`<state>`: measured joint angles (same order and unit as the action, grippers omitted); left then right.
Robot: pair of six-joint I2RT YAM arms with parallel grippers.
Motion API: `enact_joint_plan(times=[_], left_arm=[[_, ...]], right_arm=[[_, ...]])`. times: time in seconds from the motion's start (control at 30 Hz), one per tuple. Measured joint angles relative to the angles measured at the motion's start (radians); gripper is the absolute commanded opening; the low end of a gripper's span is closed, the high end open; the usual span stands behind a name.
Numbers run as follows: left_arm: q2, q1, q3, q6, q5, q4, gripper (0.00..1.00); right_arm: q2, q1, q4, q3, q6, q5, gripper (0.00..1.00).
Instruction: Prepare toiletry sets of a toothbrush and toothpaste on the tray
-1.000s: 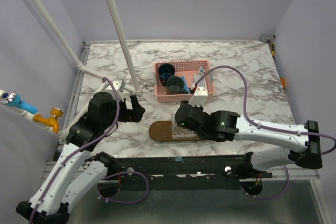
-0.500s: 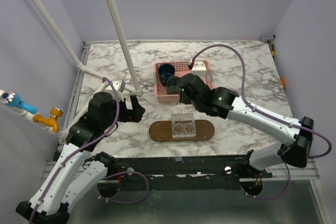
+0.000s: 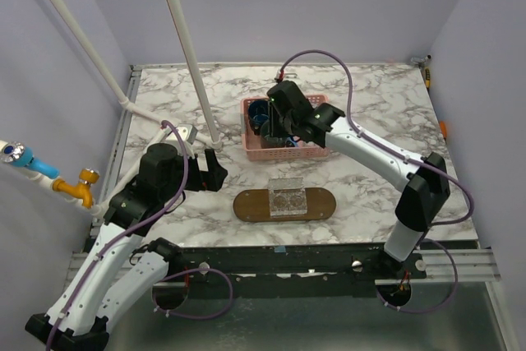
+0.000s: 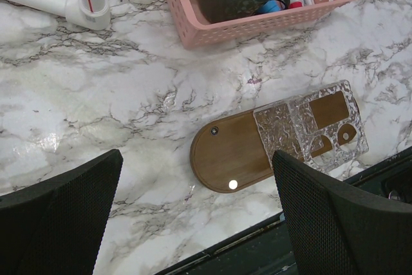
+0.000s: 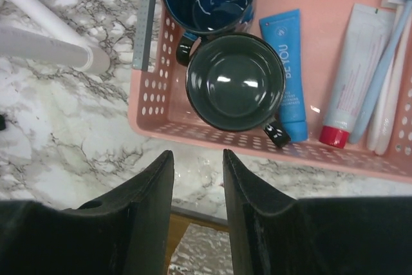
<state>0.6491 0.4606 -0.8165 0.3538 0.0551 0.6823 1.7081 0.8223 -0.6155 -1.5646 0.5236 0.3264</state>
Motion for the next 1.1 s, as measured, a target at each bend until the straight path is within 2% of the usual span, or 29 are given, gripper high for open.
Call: enact_joint_plan(times=[0.5, 0.93, 1.1], left_arm=[[-0.013, 0.000, 0.000, 0.000, 0.003, 0.000, 0.99], [-0.035, 0.000, 0.000, 0.000, 0.009, 0.000, 0.99], [-0.036, 0.000, 0.000, 0.000, 0.013, -0.001, 0.99]], right_arm=[[0.299, -0.019, -0.017, -0.220, -0.027, -0.064, 0.40], [0.427, -0.026, -0.060, -0.318, -0.042, -0.051, 0.39], [0.465, -0.030, -0.072, -0.333, -0.051, -0.046, 0.35]])
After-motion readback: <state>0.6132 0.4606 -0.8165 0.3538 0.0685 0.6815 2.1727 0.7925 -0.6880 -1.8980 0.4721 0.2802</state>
